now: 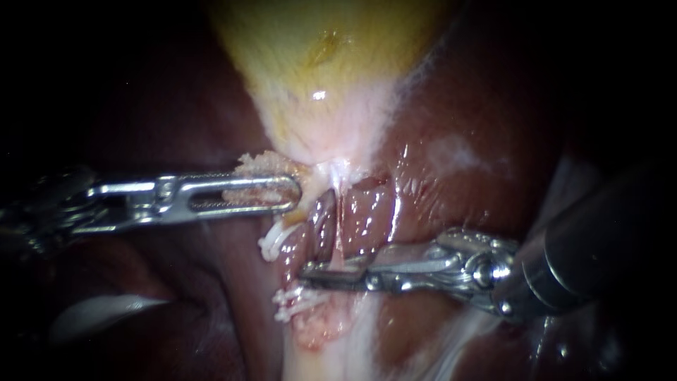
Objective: Going back second clip right tube
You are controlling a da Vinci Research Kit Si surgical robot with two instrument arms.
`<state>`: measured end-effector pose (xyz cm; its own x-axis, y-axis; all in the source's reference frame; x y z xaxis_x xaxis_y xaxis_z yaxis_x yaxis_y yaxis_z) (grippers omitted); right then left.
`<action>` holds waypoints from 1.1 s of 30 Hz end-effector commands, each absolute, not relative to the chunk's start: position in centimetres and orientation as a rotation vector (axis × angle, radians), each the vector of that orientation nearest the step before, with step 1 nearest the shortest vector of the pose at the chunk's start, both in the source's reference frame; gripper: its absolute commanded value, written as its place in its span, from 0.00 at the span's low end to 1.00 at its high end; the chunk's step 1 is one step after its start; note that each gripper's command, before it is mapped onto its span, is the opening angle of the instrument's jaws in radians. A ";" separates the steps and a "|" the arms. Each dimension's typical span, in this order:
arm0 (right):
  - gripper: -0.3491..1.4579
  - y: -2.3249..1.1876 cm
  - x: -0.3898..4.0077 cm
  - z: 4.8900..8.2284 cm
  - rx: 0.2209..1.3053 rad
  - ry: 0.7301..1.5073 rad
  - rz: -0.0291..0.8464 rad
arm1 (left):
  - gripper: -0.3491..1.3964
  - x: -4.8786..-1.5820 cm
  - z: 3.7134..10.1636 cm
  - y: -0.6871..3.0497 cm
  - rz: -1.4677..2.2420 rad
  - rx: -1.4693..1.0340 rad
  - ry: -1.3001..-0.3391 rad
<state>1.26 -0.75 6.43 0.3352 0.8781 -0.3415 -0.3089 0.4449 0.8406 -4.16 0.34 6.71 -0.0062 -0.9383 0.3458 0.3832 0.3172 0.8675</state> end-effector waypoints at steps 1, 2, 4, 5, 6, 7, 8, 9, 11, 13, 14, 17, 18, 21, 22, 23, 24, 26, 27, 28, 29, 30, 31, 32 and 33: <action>0.00 -0.75 1.25 6.42 0.753 0.910 0.876 | 0.00 -4.15 6.70 0.34 -1.163 0.644 -1.118; 0.00 -0.75 1.23 6.42 0.751 0.912 0.870 | 0.00 -4.14 6.70 0.34 -1.162 0.645 -1.118; 0.00 -0.74 1.21 6.41 0.753 0.912 0.870 | 0.00 -4.12 6.70 0.35 -1.162 0.646 -1.118; 0.00 -0.73 1.20 6.40 0.753 0.911 0.870 | 0.00 -4.12 6.70 0.35 -1.161 0.646 -1.118; 0.00 -0.72 1.18 6.39 0.754 0.911 0.870 | 0.00 -4.11 6.70 0.35 -1.161 0.647 -1.118; 0.00 -0.71 1.17 6.38 0.755 0.911 0.870 | 0.00 -4.11 6.69 0.36 -1.163 0.645 -1.117; 0.00 -0.71 1.17 6.38 0.755 0.911 0.870 | 0.00 -4.11 6.69 0.36 -1.163 0.645 -1.117; 0.00 -0.71 1.16 6.37 0.753 0.912 0.865 | 0.00 -4.11 6.69 0.36 -1.163 0.645 -1.117; 0.00 -0.71 1.16 6.36 0.754 0.912 0.865 | 0.00 -4.10 6.69 0.36 -1.163 0.645 -1.117; 0.00 -0.71 1.16 6.36 0.754 0.912 0.865 | 0.00 -4.10 6.69 0.36 -1.163 0.645 -1.117; 0.00 -0.71 1.16 6.36 0.754 0.912 0.865 | 0.00 -4.09 6.70 0.36 -1.162 0.646 -1.117; 0.00 -0.71 1.15 6.36 0.754 0.914 0.858 | 0.00 -4.08 6.70 0.36 -1.162 0.646 -1.117; 0.00 -0.70 1.15 6.36 0.754 0.914 0.858 | 0.00 -4.08 6.70 0.36 -1.162 0.646 -1.117; 0.00 -0.70 1.13 6.37 0.783 0.923 0.828 | 0.00 -4.08 6.70 0.36 -1.162 0.646 -1.117; 0.07 -0.71 1.13 6.37 0.789 0.931 0.819 | 0.00 -4.08 6.70 0.36 -1.162 0.646 -1.117; 0.14 -0.72 1.12 6.37 0.769 0.954 0.784 | 0.00 -4.08 6.70 0.36 -1.162 0.646 -1.117; 0.23 -0.72 1.12 6.37 0.754 0.971 0.760 | 0.00 -4.08 6.70 0.36 -1.162 0.646 -1.117; 0.40 -0.72 1.13 6.38 0.729 0.991 0.720 | 0.00 -4.08 6.70 0.36 -1.162 0.646 -1.117; 0.43 -0.71 1.13 6.38 0.719 0.998 0.706 | 0.00 -4.08 6.70 0.36 -1.162 0.646 -1.117; 0.45 -0.71 1.13 6.39 0.713 1.004 0.696 | 0.00 -4.08 6.70 0.36 -1.162 0.646 -1.117; 0.46 -0.72 1.13 6.39 0.702 1.014 0.682 | 0.00 -4.07 6.70 0.36 -1.162 0.646 -1.117; 0.47 -0.72 1.13 6.40 0.698 1.021 0.678 | 0.00 -4.07 6.70 0.36 -1.162 0.646 -1.117; 0.47 -0.73 1.14 6.41 0.688 1.034 0.664 | 0.00 -4.07 6.70 0.36 -1.162 0.646 -1.117; 0.47 -0.73 1.14 6.42 0.684 1.039 0.659 | 0.00 -4.07 6.70 0.36 -1.162 0.646 -1.117; 0.47 -0.74 1.14 6.43 0.680 1.045 0.647 | 0.00 -4.07 6.70 0.36 -1.162 0.646 -1.117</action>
<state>1.15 -0.75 6.44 0.3619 0.7497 -0.5540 -0.1500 0.6334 0.7592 -4.07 0.36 6.70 -0.0039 -0.9387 0.3448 0.3808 0.3174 0.8685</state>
